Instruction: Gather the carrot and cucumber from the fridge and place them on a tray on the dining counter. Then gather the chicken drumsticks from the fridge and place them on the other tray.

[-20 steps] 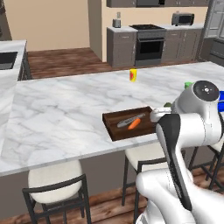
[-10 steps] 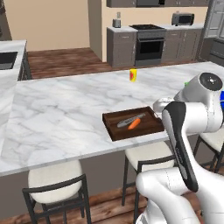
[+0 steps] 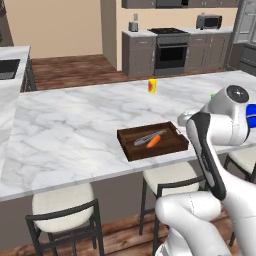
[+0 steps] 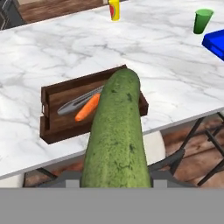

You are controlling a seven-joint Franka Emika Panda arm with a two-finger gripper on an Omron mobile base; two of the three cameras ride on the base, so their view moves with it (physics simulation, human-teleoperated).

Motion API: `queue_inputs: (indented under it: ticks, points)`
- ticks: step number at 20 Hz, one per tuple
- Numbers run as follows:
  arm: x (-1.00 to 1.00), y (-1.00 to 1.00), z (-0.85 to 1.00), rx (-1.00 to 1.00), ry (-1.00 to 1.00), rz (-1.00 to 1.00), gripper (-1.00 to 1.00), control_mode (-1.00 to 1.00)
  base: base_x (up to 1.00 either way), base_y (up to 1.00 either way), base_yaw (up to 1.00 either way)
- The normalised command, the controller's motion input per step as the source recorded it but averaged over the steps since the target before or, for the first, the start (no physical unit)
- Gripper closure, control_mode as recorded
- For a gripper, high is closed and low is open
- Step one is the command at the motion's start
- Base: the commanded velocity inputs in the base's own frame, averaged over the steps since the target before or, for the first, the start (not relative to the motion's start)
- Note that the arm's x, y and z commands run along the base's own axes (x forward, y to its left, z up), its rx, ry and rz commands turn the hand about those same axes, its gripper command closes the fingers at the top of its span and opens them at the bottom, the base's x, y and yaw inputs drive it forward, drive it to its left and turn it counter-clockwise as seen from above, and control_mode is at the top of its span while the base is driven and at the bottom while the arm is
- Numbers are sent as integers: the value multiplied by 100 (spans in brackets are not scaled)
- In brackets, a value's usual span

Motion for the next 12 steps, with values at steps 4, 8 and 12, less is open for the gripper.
queue_inputs:
  ticks: [4, 8, 12]
  points:
    - [57, -4, -37, 0, 0, 0, 100, -100, 0, 0, 0]
    - [62, 0, -28, 0, 0, 0, 100, -100, 0, 0, 0]
    - [58, 0, -24, 0, 0, 0, 100, -100, 0, 0, 0]
